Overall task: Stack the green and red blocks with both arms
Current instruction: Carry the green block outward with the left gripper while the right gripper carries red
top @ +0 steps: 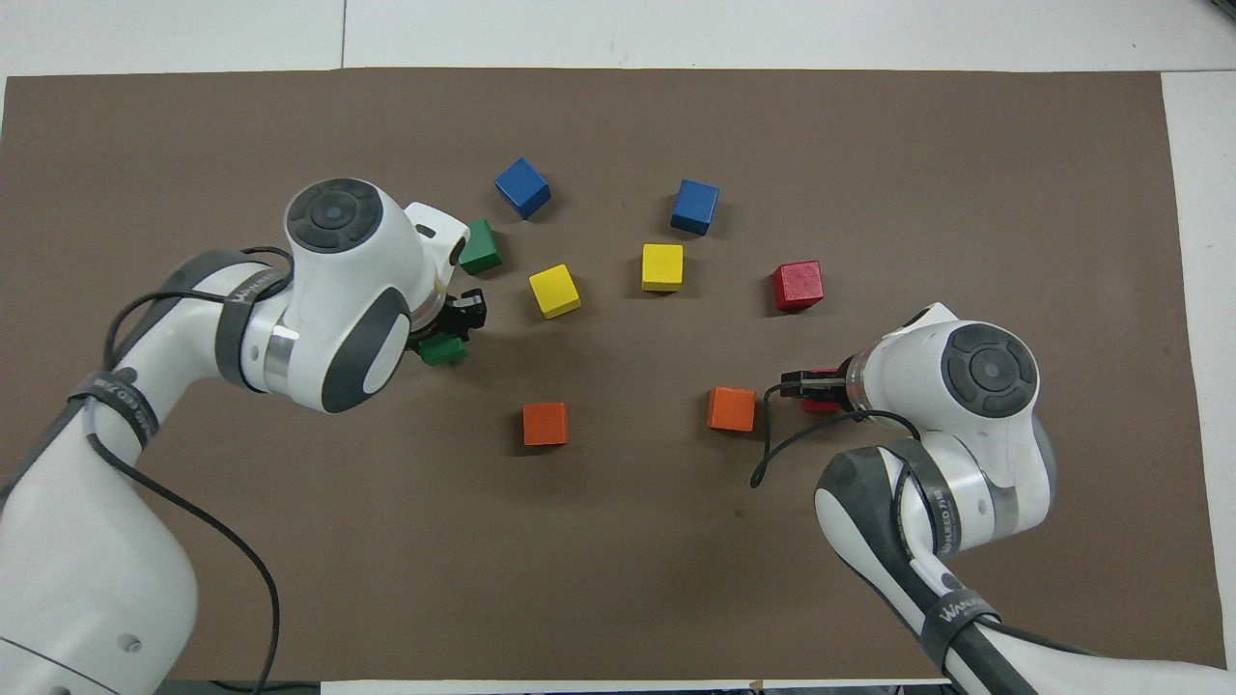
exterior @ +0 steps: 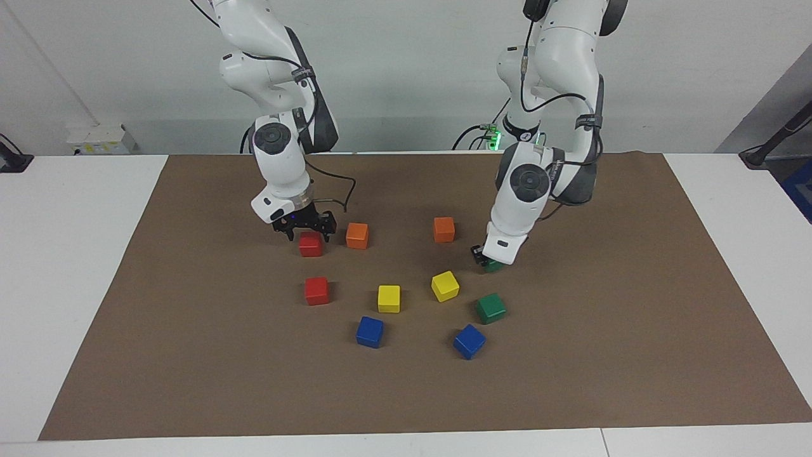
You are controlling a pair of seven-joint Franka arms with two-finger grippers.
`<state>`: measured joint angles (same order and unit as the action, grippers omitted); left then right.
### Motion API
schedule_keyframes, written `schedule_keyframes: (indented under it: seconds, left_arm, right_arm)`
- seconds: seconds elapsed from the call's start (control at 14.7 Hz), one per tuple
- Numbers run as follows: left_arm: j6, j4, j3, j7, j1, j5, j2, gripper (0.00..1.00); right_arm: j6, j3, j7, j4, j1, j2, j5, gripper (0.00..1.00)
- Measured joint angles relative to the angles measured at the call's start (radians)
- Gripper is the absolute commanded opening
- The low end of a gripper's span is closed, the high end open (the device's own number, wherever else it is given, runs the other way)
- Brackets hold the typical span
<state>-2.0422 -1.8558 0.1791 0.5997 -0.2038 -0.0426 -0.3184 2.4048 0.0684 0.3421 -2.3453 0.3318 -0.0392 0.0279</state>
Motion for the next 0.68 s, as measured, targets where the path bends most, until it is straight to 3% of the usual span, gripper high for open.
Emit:
schedule_keyframes:
  seconds: [0.41, 0.68]
  left_arm:
    - [0.044, 0.005, -0.003, -0.370, 0.206, -0.001, 0.051, 0.00]
    - [0.011, 0.005, -0.003, -0.488, 0.278, -0.001, 0.051, 0.00]
  right_arm:
    - [0.001, 0.001, -0.016, -0.010, -0.017, -0.001, 0.000, 1.00]
    - [0.001, 0.001, -0.016, -0.010, -0.017, -0.001, 0.000, 1.00]
